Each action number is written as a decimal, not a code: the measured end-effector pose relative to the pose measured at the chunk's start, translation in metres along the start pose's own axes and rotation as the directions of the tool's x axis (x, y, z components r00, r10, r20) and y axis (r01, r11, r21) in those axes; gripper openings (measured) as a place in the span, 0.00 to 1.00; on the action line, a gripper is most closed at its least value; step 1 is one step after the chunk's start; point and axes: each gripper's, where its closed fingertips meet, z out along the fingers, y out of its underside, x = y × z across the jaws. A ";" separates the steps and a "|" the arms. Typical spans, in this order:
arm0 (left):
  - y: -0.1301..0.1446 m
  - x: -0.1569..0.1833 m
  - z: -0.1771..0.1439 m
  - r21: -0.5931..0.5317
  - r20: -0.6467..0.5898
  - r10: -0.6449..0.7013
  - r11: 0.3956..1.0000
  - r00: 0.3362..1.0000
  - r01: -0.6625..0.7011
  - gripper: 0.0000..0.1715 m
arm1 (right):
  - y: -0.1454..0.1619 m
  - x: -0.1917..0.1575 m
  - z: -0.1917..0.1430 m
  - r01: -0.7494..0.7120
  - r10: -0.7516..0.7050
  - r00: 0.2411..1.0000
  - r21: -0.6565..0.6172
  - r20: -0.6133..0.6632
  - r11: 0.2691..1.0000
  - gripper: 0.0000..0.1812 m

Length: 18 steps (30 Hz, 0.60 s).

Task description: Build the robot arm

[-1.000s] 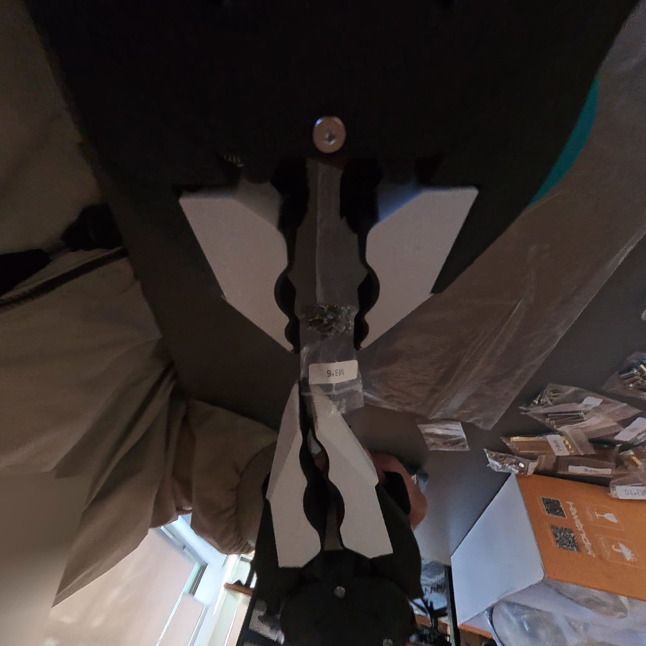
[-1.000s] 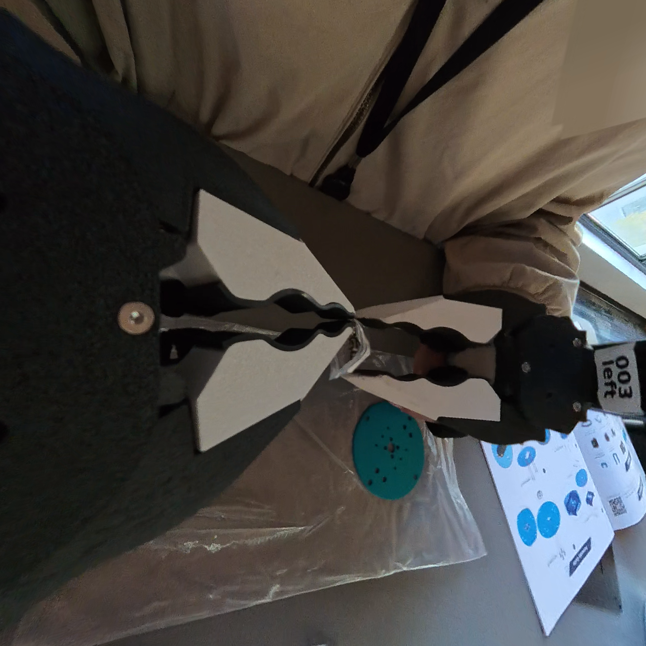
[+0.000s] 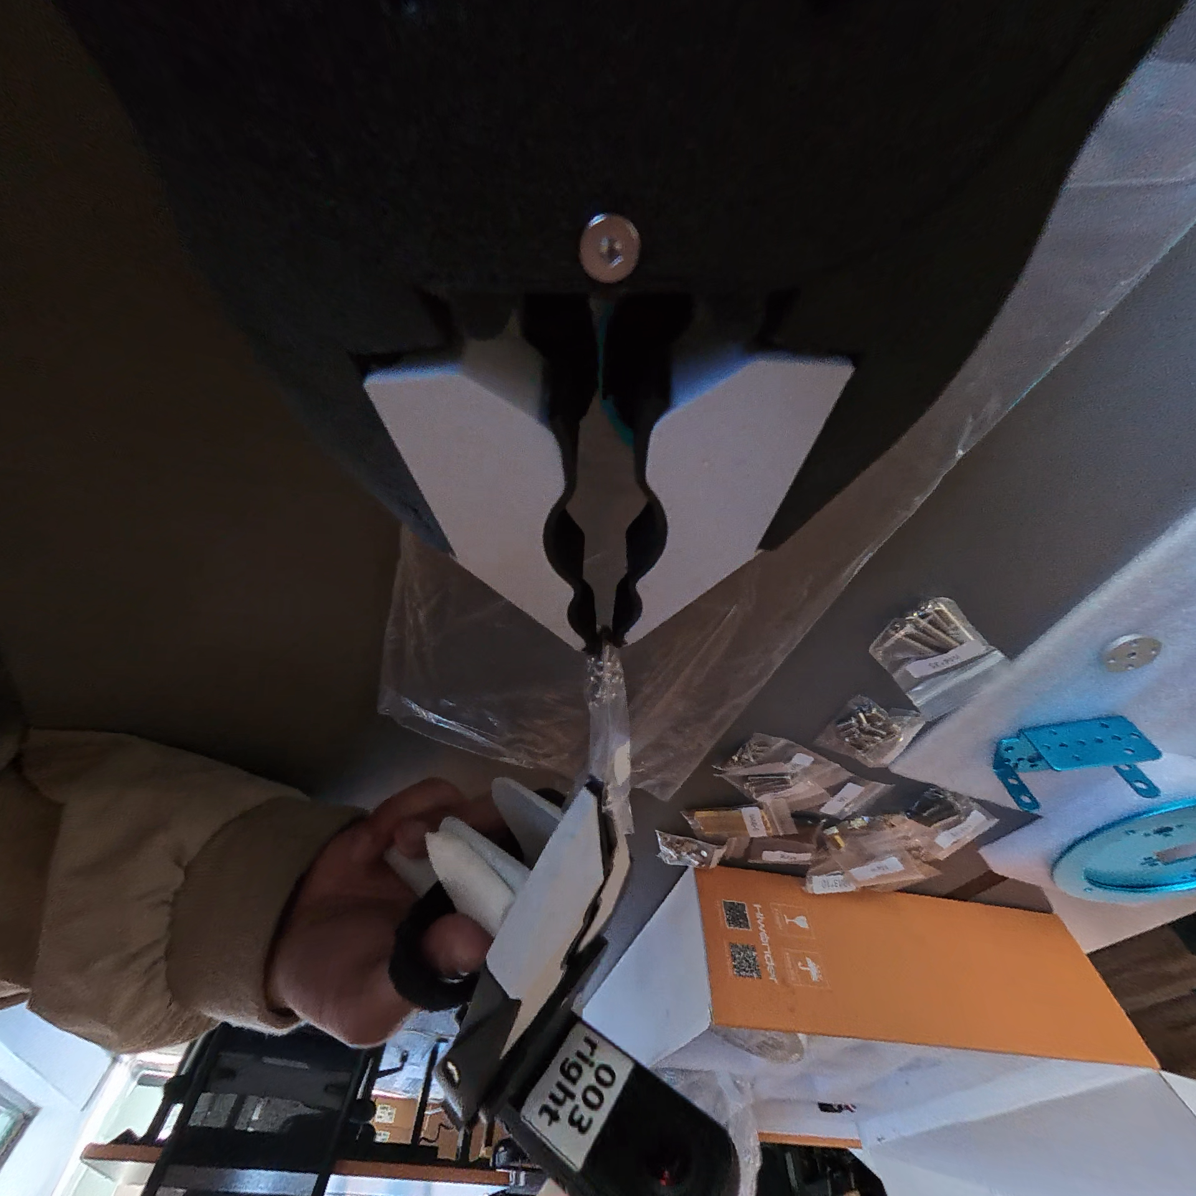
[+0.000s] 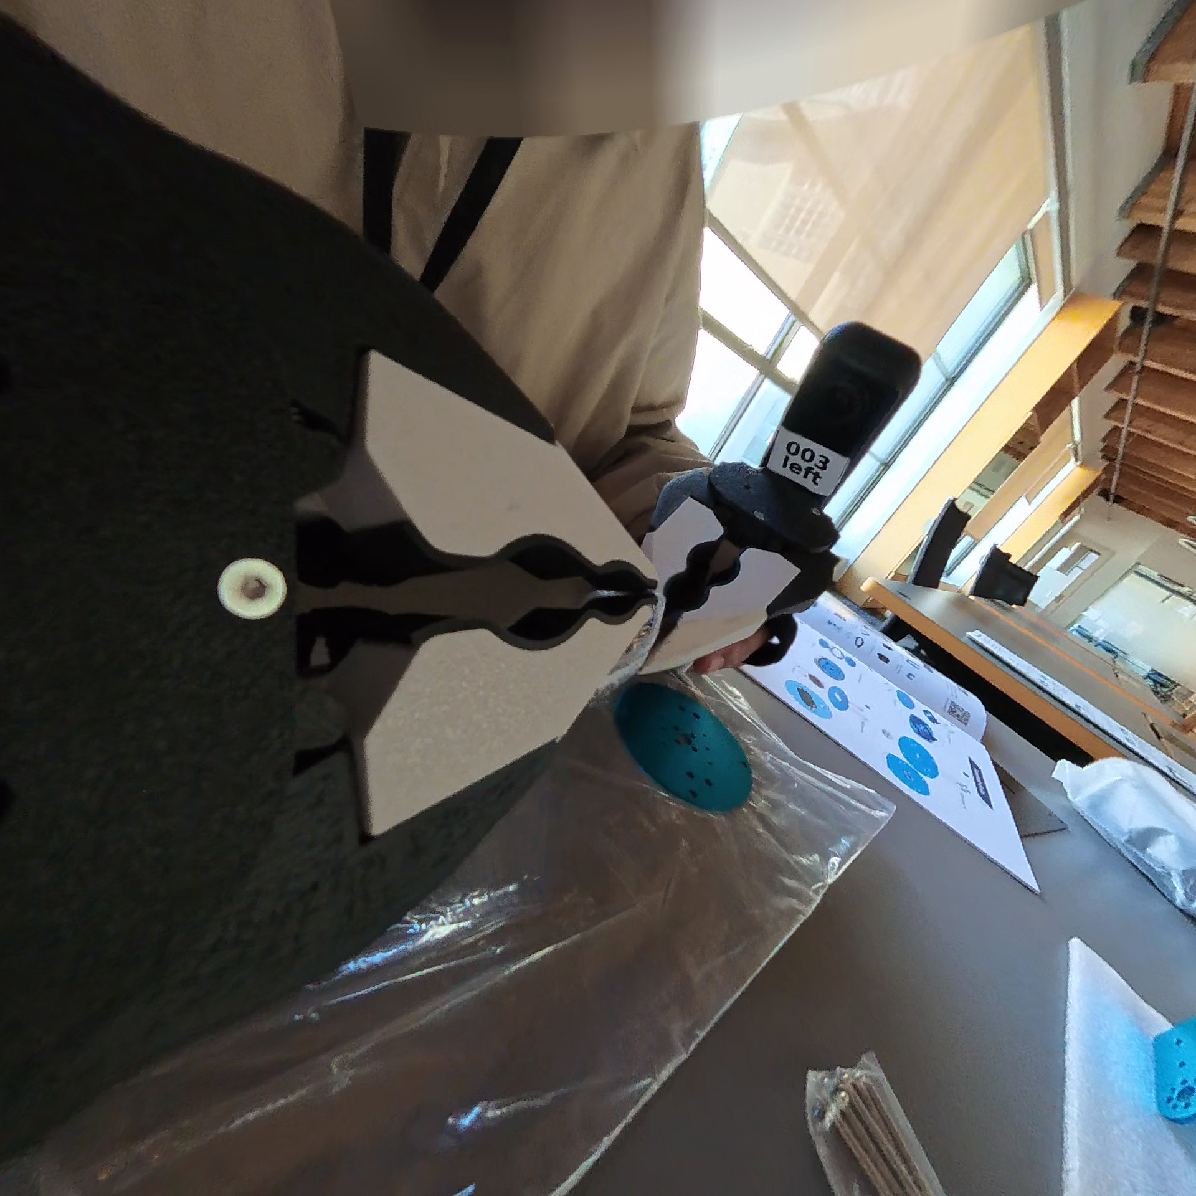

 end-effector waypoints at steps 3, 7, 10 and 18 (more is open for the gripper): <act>0.001 0.002 -0.002 -0.003 -0.054 -0.046 0.999 0.997 0.046 0.02 | 0.002 0.005 -0.003 -0.038 0.038 0.999 -0.004 0.001 0.999 0.00; 0.011 0.005 -0.002 -0.072 -0.092 -0.070 0.995 0.993 0.064 0.02 | 0.011 0.017 -0.005 0.068 -0.075 0.994 -0.077 -0.084 0.995 0.00; 0.018 0.004 0.000 -0.117 -0.074 -0.057 0.992 0.996 0.048 0.02 | 0.021 0.023 -0.005 0.140 -0.163 0.976 -0.159 -0.142 0.977 0.00; 0.025 0.003 0.000 -0.154 -0.067 -0.027 0.988 0.997 0.016 0.03 | 0.030 0.039 -0.008 0.221 -0.279 0.932 -0.247 -0.231 0.943 0.00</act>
